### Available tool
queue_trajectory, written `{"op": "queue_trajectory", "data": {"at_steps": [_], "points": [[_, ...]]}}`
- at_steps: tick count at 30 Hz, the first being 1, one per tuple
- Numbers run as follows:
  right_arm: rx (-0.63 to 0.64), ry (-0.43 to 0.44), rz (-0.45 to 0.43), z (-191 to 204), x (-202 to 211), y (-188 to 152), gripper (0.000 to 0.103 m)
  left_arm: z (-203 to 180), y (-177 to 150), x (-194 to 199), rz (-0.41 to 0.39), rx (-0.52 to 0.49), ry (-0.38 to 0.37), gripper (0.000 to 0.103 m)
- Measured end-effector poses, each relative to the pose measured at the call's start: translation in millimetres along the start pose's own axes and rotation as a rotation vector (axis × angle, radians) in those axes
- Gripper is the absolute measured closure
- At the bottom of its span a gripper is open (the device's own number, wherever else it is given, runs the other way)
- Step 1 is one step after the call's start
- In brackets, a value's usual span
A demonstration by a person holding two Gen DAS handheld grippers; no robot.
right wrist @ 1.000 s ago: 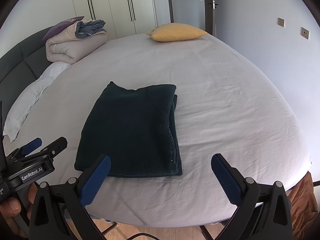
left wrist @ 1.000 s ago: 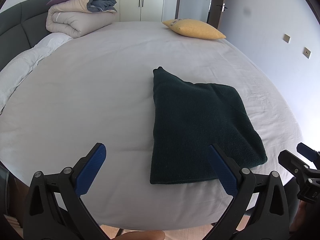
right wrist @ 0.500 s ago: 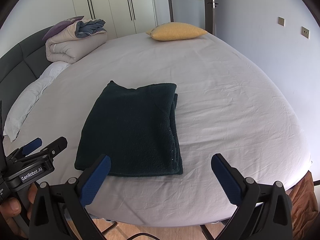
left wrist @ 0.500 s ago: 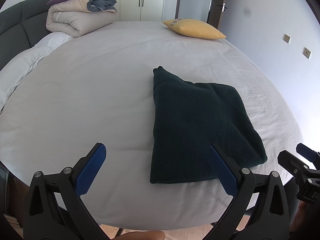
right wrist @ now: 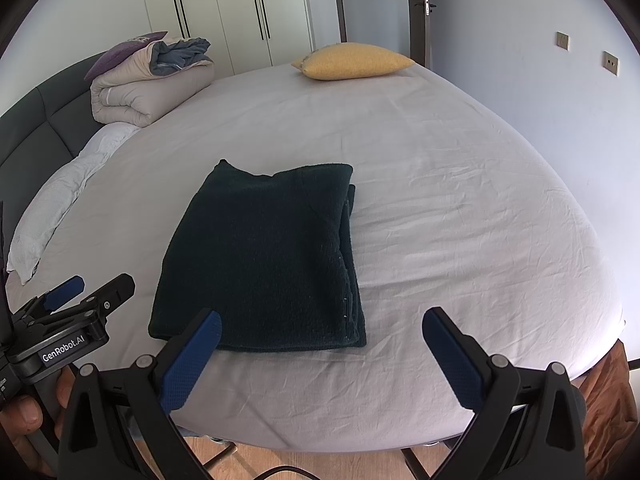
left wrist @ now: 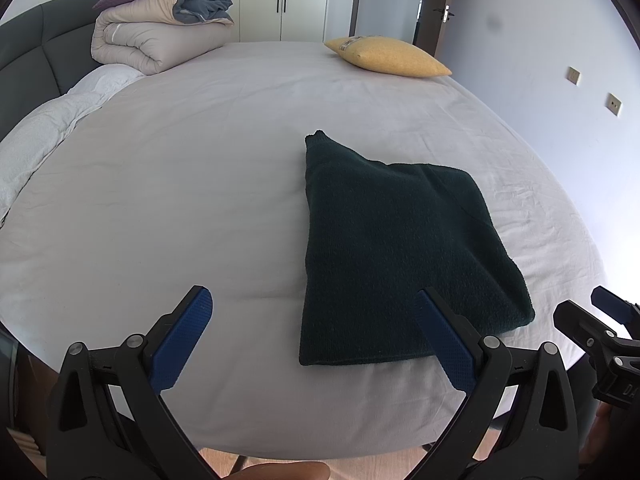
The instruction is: Fold small clothes
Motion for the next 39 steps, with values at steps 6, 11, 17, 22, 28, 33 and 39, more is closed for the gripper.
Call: {"op": "queue_trajectory", "data": {"at_steps": [6,11,17,22,28,33,39], "points": [[0.0,0.0,0.001,0.8,-0.2,-1.2,0.0,0.1,0.1,0.1,0.0,0.0,0.0,0.0],[0.0,0.0,0.001,0.7,-0.1,-1.0,0.0,0.3,-0.2,0.4,0.0,0.001,-0.001,0.0],[-0.001,0.001,0.002,0.6,-0.1,-1.0,0.0,0.1,-0.2,0.7,0.0,0.001,0.0,0.0],[-0.001,0.0,0.001,-0.2,-0.3,-0.5,0.0,-0.6,-3.4,0.4,0.001,-0.001,0.0,0.0],[0.001,0.001,0.001,-0.4,-0.4,-0.4,0.0,-0.3,-4.1,0.0,0.004,0.0,-0.002,0.0],[-0.001,0.001,0.002,-0.3,-0.4,-0.7,0.0,0.7,-7.6,-1.7,0.009,0.001,-0.004,0.0],[0.0,0.003,0.003,-0.3,-0.3,-0.5,0.0,1.0,-7.3,-3.9,0.014,-0.001,-0.004,0.0]]}}
Point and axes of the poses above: each gripper's, at about its wrist camera, not at the fingertips, and x roughly against the way its jaws point, z to its left, y to its top, the point moved 7 cm from there along -x, roughly the way its jaws point, and after that the axes turned 7 degrees about x, right-handed, at the moved point
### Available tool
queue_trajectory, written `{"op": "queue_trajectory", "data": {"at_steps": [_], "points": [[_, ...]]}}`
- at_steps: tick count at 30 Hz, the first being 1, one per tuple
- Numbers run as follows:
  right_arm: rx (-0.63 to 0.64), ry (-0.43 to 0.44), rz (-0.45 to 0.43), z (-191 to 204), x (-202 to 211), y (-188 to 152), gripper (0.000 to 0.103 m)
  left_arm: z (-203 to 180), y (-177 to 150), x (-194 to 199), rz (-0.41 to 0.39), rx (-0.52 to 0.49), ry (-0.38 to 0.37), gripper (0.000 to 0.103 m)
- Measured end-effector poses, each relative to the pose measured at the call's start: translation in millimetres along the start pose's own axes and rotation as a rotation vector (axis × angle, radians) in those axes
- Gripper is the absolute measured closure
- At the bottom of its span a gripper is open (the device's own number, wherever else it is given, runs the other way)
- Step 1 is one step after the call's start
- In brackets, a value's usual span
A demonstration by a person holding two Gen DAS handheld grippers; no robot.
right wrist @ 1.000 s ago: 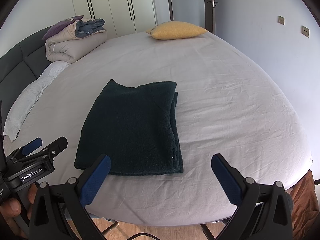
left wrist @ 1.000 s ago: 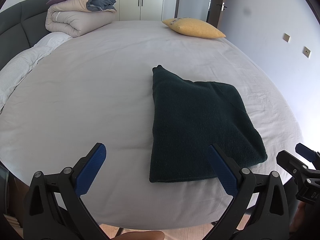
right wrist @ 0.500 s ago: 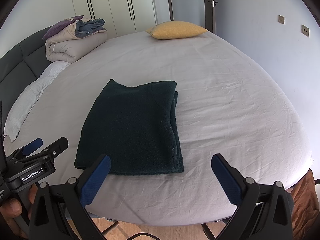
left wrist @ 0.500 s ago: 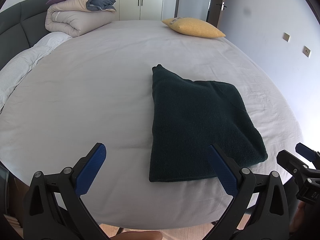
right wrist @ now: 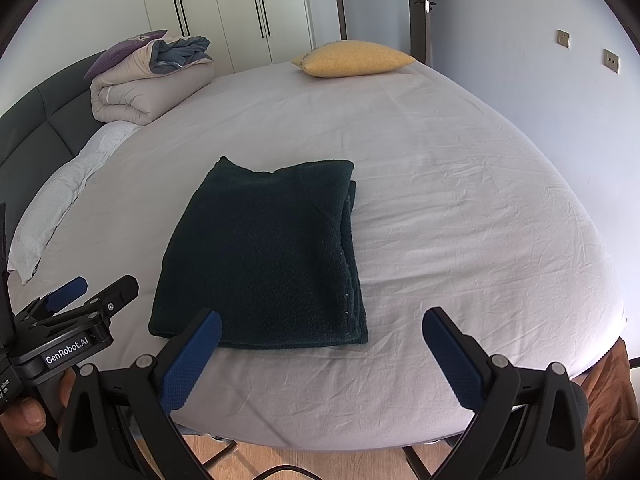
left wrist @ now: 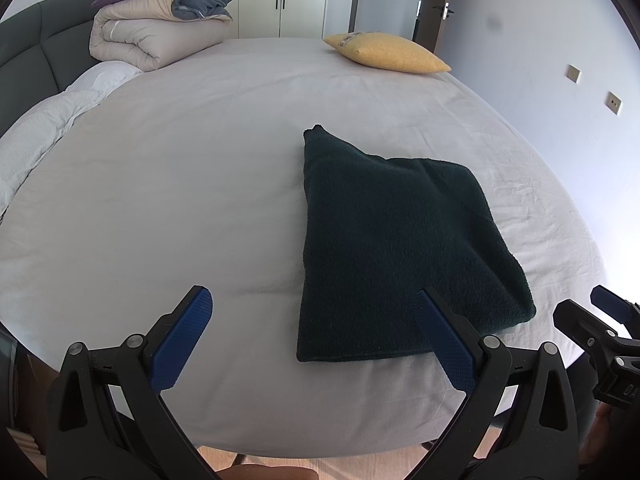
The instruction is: Fold small clothes
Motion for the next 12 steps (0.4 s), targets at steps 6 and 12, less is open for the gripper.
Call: {"op": "queue_trajectory", "data": {"at_steps": [6,12], "points": [[-0.003,0.001,0.002,0.9,-1.3,-2.9,0.0,1.5,-0.5,-3.1,0.007,0.0,0.001,0.0],[-0.003,0.004,0.005,4.4,-1.8,-7.8,0.0,2.7,-0.1,-5.4,0.004,-0.005,0.008,0.0]]}}
Point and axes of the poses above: each gripper's, at about its wrist camera, not at the fingertips, and x roughly against the way its jaws point, z to its left, y to its top, the point moved 7 cm from there along -x, roughly the way its jaws point, and after that the axes turned 7 degrees about x, right-handed, at the moved point
